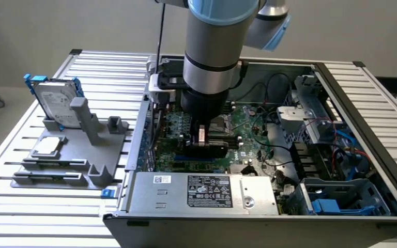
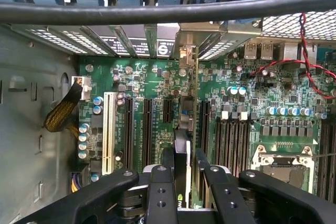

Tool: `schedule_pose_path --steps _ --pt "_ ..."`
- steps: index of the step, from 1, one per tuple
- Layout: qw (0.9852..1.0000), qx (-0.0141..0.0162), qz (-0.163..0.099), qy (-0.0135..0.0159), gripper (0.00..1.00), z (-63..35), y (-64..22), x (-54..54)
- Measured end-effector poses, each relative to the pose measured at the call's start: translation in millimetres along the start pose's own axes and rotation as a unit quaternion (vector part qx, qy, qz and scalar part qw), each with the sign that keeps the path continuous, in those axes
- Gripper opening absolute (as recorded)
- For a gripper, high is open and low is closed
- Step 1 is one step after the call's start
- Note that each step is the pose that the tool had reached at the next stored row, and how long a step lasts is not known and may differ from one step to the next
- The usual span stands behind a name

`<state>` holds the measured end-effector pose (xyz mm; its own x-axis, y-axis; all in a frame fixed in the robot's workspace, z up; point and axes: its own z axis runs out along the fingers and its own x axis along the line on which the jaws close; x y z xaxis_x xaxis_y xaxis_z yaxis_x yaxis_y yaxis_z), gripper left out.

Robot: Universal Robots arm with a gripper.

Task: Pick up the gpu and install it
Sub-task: 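Insert the gpu into the slot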

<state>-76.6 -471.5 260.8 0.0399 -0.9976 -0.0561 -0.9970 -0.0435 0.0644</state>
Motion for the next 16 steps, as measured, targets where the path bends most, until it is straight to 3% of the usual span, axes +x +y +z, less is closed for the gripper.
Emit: schedule_pose_path --steps 3,7,16 --pt "1.0 -0.0003 -0.005 -0.0004 0.27 0.2 0.0 0.0" --pt "1.0 -0.0001 -0.005 -0.0035 0.27 0.4 0.0 0.0" --pt "1.0 -0.0001 -0.004 -0.0041 0.27 2.2 0.8 0.6"
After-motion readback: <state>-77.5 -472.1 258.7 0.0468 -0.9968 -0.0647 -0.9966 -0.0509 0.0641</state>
